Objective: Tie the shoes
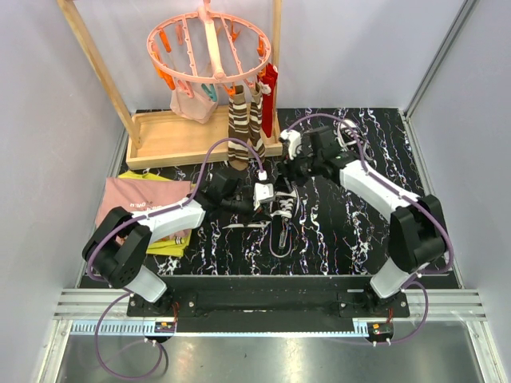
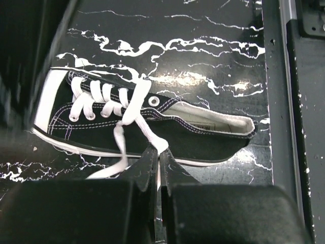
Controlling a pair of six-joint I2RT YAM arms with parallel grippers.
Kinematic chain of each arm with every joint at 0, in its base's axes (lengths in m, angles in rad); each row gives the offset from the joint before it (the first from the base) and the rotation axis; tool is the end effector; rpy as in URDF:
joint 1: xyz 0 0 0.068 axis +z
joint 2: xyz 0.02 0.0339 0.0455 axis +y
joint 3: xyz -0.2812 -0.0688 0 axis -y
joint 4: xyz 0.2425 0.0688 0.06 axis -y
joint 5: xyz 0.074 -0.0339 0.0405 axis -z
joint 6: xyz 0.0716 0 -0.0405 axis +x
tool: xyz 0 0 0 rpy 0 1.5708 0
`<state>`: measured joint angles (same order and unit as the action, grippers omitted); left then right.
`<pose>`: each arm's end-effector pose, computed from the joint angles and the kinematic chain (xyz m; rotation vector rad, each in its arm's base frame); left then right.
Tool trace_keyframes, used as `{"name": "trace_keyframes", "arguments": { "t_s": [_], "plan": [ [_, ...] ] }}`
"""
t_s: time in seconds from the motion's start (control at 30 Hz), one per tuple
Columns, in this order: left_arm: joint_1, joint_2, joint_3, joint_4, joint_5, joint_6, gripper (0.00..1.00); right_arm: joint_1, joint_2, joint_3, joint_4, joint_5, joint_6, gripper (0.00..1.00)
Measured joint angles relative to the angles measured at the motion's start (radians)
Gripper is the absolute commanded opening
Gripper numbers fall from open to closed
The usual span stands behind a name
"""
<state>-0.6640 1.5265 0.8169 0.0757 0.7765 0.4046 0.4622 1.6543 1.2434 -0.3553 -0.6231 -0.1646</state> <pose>0.2301 -0.2437 0.2079 1.4559 1.5997 -0.9977 0.3259 0.2091 0.2602 -1.0065 2.0858 0.8755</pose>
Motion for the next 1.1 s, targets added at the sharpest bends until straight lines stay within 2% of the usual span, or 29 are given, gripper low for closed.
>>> {"name": "trace_keyframes", "arguments": {
  "t_s": [0.07,0.1,0.4,0.57,0.67,1.1],
  "plan": [
    [0.000,0.000,-0.002,0.009,0.000,-0.010,0.00,-0.030,-0.026,-0.005,-0.042,0.000,-0.013,0.56],
    [0.000,0.000,-0.002,0.011,0.000,-0.013,0.00,-0.042,-0.039,-0.008,-0.062,-0.002,-0.021,0.55],
    [0.000,0.002,-0.002,0.047,-0.001,-0.037,0.00,-0.055,-0.151,-0.100,-0.152,-0.131,-0.043,0.57],
    [0.000,0.022,0.000,0.073,-0.001,-0.047,0.00,-0.053,-0.140,-0.109,-0.158,-0.188,-0.008,0.57],
    [0.000,0.033,0.001,0.078,-0.001,-0.051,0.00,-0.051,-0.110,-0.108,-0.157,-0.202,0.011,0.53],
    [0.000,0.052,0.012,0.114,0.000,-0.073,0.00,-0.030,-0.051,-0.106,-0.129,-0.211,0.063,0.50]
  ]
}}
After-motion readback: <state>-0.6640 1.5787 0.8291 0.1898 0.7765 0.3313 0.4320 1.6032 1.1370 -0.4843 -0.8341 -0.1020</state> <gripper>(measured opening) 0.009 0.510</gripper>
